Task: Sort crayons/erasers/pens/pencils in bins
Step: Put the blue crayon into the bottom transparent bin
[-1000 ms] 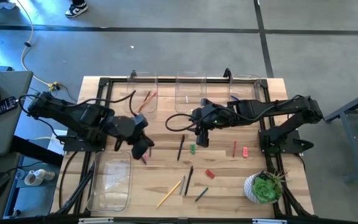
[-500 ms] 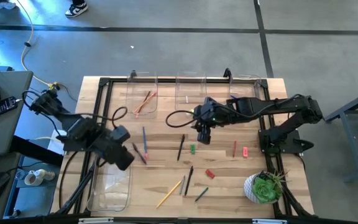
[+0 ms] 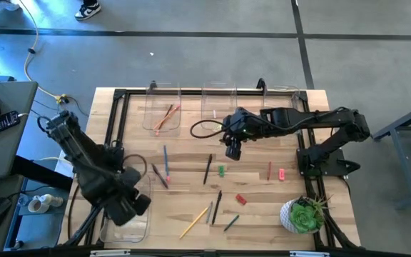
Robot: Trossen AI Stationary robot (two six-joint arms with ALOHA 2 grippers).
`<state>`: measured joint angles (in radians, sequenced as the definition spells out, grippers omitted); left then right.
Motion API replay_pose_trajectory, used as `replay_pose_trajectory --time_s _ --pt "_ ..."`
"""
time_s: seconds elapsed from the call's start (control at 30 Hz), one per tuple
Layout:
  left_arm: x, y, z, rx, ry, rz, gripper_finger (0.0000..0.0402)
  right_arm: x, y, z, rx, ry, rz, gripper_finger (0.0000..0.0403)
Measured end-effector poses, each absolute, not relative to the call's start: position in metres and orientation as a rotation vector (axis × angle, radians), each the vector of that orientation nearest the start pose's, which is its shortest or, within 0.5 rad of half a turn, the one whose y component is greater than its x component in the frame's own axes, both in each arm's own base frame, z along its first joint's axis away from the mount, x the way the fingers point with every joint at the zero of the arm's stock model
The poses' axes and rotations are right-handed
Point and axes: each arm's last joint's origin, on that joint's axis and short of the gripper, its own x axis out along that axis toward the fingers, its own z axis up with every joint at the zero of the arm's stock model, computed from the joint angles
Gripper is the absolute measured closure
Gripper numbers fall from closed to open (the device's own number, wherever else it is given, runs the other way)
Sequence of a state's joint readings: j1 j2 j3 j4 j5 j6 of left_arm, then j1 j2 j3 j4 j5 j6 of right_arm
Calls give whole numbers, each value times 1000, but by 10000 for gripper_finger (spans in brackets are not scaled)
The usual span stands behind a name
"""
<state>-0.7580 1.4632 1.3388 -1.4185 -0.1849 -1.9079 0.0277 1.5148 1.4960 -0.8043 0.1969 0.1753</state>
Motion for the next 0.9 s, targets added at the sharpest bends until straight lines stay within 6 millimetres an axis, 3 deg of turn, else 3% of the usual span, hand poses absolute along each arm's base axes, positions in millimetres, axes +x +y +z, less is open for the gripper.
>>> replay_pose_trajectory --time_s 0.43,0.9 --pt "188 -207 250 -925 1244 1212 387 317 -4 352 32 808 -226 221" --pt "196 -225 218 -872 1308 1292 387 315 -4 350 12 838 -220 221"
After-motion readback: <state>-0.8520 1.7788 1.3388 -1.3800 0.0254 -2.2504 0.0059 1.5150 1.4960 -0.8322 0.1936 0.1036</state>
